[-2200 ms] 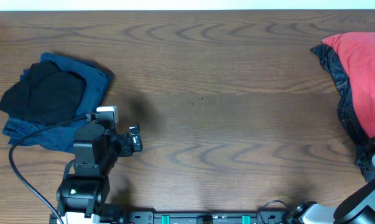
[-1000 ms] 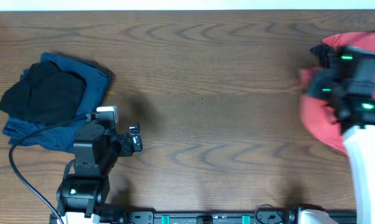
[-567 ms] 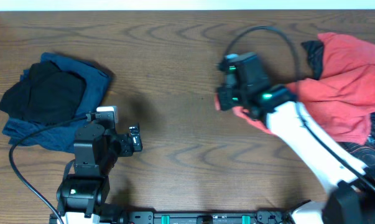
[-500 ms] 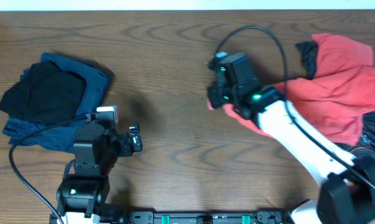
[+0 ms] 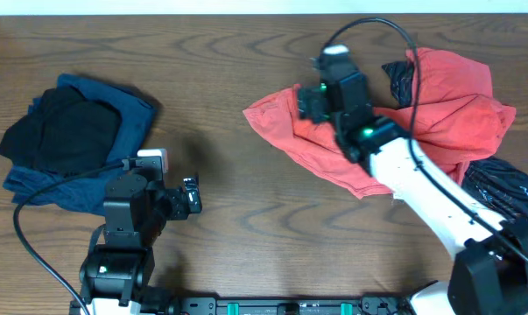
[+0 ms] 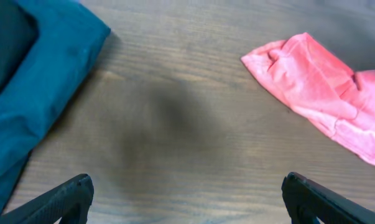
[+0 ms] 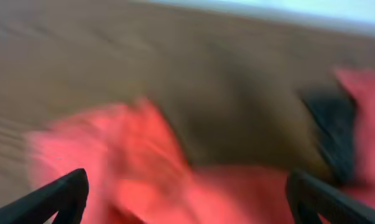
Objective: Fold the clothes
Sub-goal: 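Drag the orange shirt leftward onto the table center with the right gripper, then grasp the shirt's left end with the left gripper and pull it left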
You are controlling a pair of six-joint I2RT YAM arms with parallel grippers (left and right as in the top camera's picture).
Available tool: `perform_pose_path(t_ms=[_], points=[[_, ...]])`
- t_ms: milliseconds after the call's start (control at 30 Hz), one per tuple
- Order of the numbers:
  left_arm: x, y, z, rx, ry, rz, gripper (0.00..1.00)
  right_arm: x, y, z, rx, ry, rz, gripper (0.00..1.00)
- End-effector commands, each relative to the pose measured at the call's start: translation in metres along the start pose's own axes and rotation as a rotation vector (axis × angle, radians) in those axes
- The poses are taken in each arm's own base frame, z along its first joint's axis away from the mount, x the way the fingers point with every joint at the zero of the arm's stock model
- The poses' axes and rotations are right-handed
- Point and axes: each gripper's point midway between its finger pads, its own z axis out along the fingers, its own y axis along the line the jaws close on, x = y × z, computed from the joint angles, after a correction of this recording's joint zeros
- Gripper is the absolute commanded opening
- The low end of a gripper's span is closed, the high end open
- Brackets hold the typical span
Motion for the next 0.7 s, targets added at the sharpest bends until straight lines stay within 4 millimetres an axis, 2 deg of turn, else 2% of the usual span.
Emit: perform_pose_path(t_ms=[0, 33, 167, 333, 433, 533, 667], points=[[-0.016, -0.012, -0.004, 0.067, -0.045, -0.052, 0.98, 0.010, -0.074, -0.015, 0.260, 0.037, 0.206, 0.99], [-0.021, -0.019, -0.005, 0.105, -0.063, -0.068, 0.98, 0.023, -0.093, -0.018, 0.320, 0.085, 0.261, 0.99], [-0.037, -0.038, -0.001, 0.213, -0.096, -0.128, 0.98, 0.063, -0.142, -0.027, 0.440, 0.242, 0.379, 0.99], [-0.029, -0.052, 0.029, 0.278, -0.005, -0.192, 0.98, 0.104, -0.186, -0.047, 0.556, 0.401, 0.484, 0.99], [-0.018, -0.063, 0.057, 0.295, 0.071, -0.231, 0.98, 0.118, -0.204, -0.055, 0.591, 0.456, 0.542, 0.99], [-0.006, -0.080, 0.084, 0.327, 0.124, -0.238, 0.99, 0.125, -0.211, -0.057, 0.582, 0.485, 0.591, 0.99], [0.009, -0.115, 0.119, 0.398, 0.157, -0.233, 0.99, 0.132, -0.218, -0.059, 0.570, 0.512, 0.638, 0.99]])
